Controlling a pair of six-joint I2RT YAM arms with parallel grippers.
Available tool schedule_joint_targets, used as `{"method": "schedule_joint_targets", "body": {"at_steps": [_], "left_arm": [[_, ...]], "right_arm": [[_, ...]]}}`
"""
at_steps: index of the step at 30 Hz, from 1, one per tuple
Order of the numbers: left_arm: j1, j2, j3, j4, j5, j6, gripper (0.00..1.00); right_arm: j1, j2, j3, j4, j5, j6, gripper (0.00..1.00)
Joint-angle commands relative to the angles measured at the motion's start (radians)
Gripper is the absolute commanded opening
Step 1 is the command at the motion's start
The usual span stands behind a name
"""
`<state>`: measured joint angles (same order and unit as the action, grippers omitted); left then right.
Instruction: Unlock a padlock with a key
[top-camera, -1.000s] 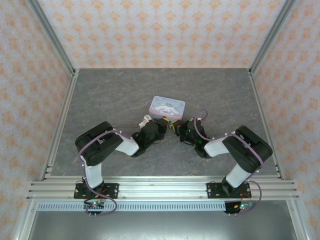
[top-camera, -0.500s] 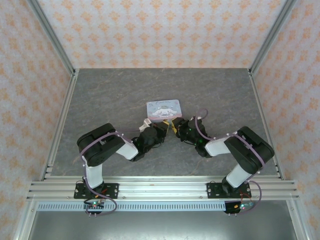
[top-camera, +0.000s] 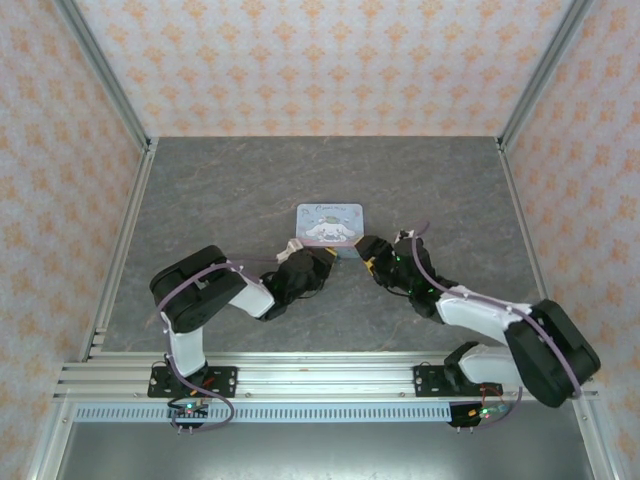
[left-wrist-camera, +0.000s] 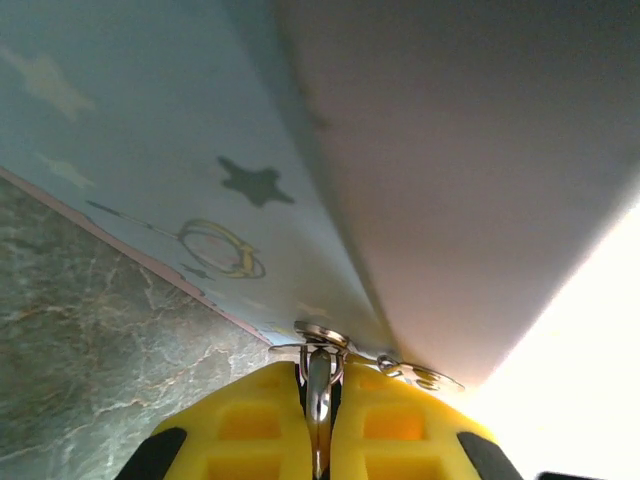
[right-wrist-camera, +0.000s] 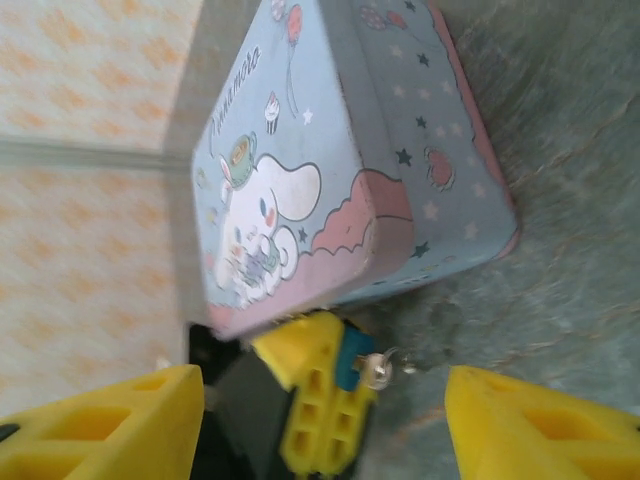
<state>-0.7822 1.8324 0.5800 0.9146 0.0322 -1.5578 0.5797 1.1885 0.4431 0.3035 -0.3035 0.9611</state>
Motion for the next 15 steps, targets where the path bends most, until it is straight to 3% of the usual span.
{"method": "schedule_joint_targets", "body": {"at_steps": [1,6,11,15], "left_arm": [[0.014,-0.061,0.028,-0.110,0.050,0.088,0.00],[0.033,-0.092,0.061,-0.202,0.113,0.131,0.00],[0.052,-0.116,0.110,-0.312,0.192,0.165,0.00],[0.065,-0.136,0.145,-0.396,0.246,0.195,0.00]], "right_arm": [[-0.002,-0.025,0.098,-0.310,0.015,-0.340,0.62],[0.048,0.068,0.211,-0.434,-0.022,-0.565,0.54],[0.151,0.187,0.316,-0.541,0.073,-0.728,0.46],[0.188,0.235,0.349,-0.556,0.156,-0.782,0.45]]}}
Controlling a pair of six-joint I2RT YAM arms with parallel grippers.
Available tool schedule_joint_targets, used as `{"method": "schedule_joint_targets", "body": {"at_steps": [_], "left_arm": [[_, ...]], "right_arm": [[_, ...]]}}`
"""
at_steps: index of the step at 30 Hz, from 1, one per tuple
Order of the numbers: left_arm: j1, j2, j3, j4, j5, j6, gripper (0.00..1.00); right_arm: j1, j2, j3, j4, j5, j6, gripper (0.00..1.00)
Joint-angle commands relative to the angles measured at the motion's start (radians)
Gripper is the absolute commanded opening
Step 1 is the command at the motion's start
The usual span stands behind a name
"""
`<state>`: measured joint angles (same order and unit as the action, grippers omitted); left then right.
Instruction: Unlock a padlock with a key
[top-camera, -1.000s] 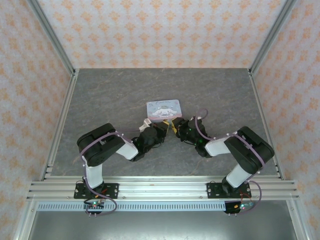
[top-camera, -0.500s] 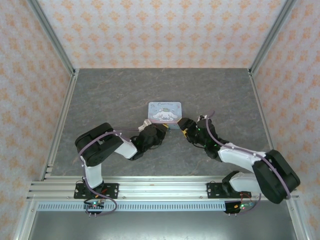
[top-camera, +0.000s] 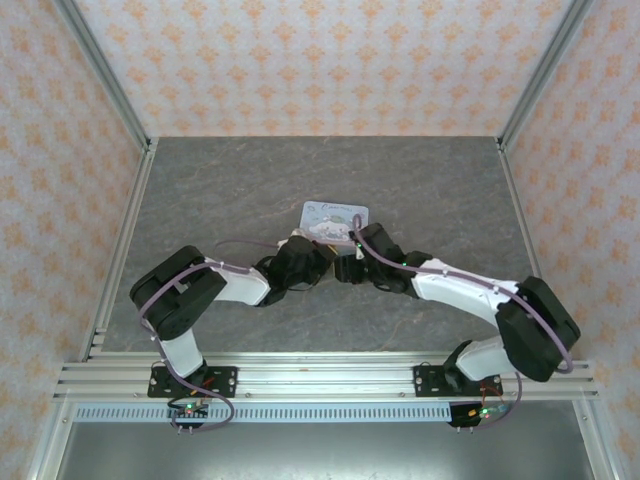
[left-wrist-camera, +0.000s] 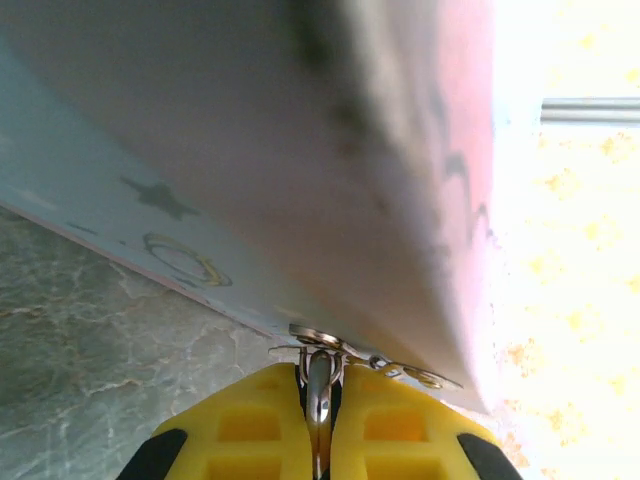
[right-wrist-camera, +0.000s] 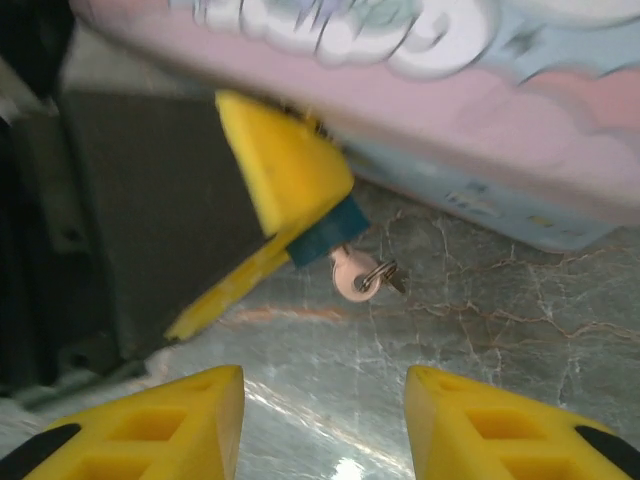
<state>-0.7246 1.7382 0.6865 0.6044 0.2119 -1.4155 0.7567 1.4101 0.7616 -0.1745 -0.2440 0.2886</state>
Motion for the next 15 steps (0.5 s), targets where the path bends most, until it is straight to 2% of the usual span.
{"method": "schedule_joint_targets", "body": {"at_steps": [1,15], "left_arm": [[0.011,-0.046,0.044,-0.098,0.076,0.056,0.00],[0.016,-0.045,0.076,-0.124,0.117,0.065,0.00]], "right_arm": [[0.013,0.019,0.029,-0.073,0.111,-0.114,0.45],[0.022,0.066,0.083,-0.070,0.143,-0.154,0.42]]}}
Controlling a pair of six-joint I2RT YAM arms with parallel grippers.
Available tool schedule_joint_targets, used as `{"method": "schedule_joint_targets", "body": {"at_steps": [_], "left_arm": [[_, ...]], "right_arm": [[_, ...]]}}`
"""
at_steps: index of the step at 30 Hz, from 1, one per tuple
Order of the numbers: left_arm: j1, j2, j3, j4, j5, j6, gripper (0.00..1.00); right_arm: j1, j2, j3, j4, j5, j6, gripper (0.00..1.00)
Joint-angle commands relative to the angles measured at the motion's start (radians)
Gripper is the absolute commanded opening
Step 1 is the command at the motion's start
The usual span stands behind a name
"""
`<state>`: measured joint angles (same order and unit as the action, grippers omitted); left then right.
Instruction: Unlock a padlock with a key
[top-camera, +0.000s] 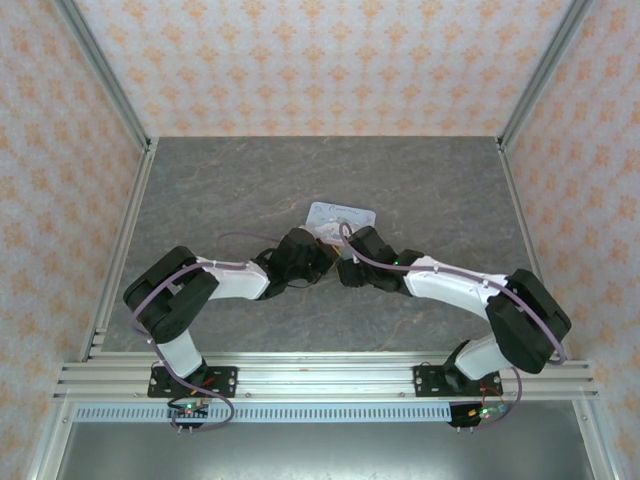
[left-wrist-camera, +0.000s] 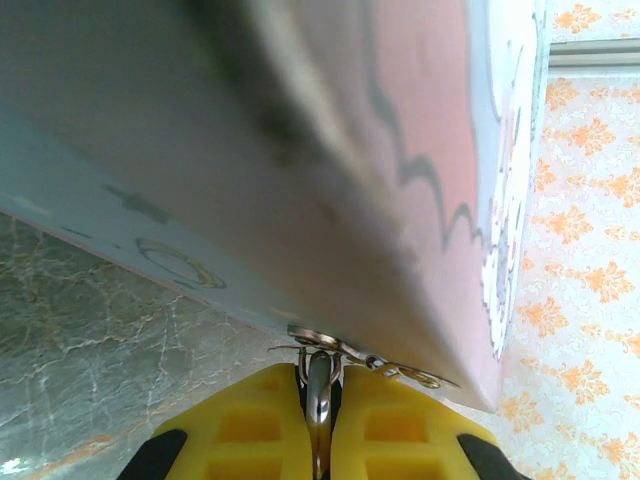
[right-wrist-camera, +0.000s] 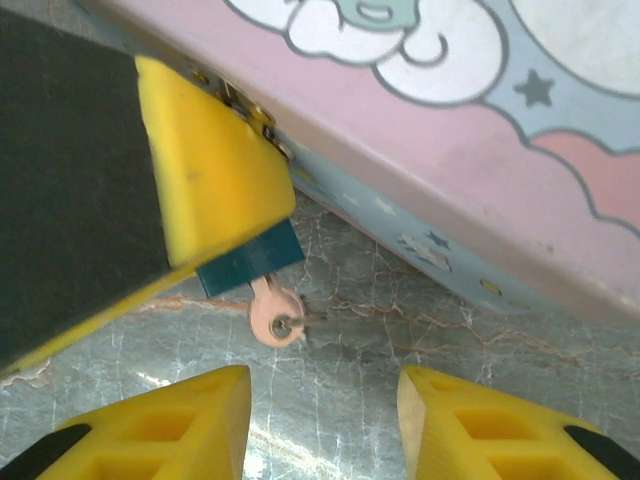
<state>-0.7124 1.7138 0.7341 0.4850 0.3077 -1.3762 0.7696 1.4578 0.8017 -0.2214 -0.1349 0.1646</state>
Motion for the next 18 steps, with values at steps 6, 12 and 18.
{"method": "schedule_joint_targets", "body": {"at_steps": [6,12,18], "left_arm": [[0.004,-0.022,0.031,-0.004,0.023,0.024,0.00],[0.004,-0.019,0.032,0.000,0.027,0.023,0.00],[0.004,-0.009,0.031,0.006,0.034,0.023,0.00]], "right_arm": [[0.013,0.058,0.075,-0.027,0.041,-0.041,0.40],[0.012,0.075,0.089,-0.012,0.074,-0.041,0.35],[0.012,0.084,0.111,0.010,0.076,-0.036,0.24]]}}
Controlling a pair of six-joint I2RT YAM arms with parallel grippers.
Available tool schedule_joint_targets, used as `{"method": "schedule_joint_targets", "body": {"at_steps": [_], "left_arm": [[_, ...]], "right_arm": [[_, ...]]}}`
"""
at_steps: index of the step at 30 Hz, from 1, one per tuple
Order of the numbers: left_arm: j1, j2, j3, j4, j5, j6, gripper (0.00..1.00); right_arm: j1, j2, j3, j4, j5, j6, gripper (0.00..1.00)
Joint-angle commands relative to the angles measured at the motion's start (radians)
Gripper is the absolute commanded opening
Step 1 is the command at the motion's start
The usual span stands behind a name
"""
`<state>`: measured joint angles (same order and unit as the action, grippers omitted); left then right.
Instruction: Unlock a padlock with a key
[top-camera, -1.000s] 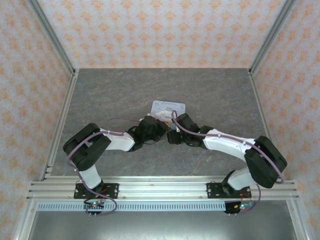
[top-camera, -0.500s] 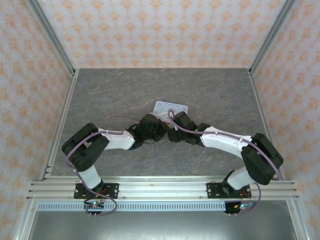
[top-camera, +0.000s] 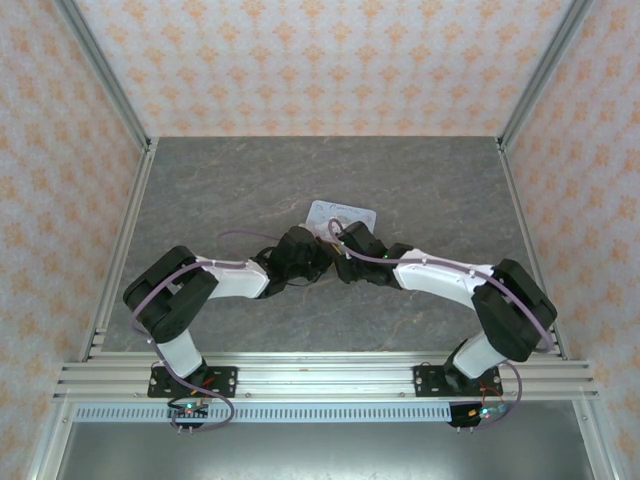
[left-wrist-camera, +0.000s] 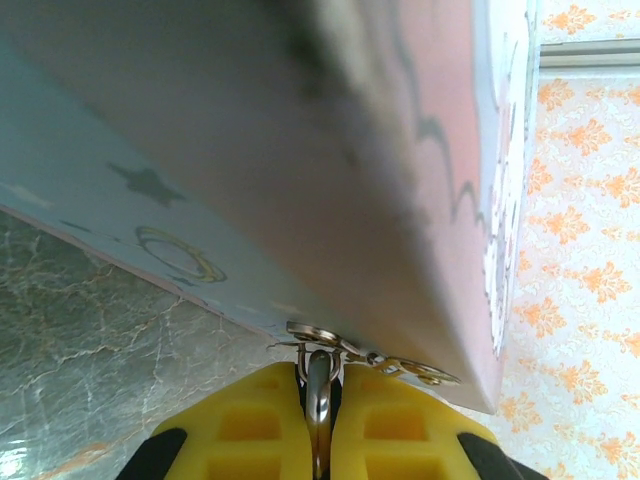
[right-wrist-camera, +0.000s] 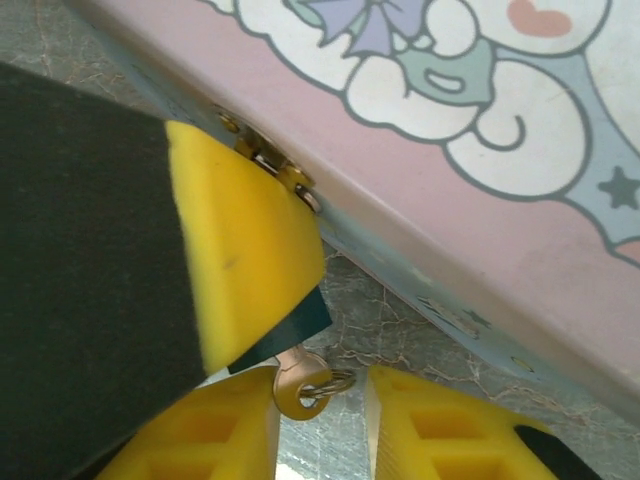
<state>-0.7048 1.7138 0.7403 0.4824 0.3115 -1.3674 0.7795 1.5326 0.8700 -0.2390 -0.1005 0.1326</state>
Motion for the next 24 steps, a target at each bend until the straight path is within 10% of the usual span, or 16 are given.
{"method": "schedule_joint_targets", "body": {"at_steps": [1,9,14,24], "left_arm": [[-0.005,-0.008,0.025,0.009,0.029,0.014,0.00],[-0.005,-0.002,0.002,0.038,0.026,0.001,0.00],[-0.005,-0.003,-0.009,0.039,0.007,0.003,0.00],[-0.011,0.007,-0.039,-0.020,-0.011,0.067,0.00]], "right_arm": [[0.002,0.009,0.046,0.031,0.039,-0.004,0.22],[-0.012,0.004,0.060,0.035,-0.014,0.006,0.00],[-0.017,-0.073,0.003,0.041,-0.057,0.042,0.51],[-0.042,-0.257,-0.257,0.277,-0.161,0.368,0.61]]}}
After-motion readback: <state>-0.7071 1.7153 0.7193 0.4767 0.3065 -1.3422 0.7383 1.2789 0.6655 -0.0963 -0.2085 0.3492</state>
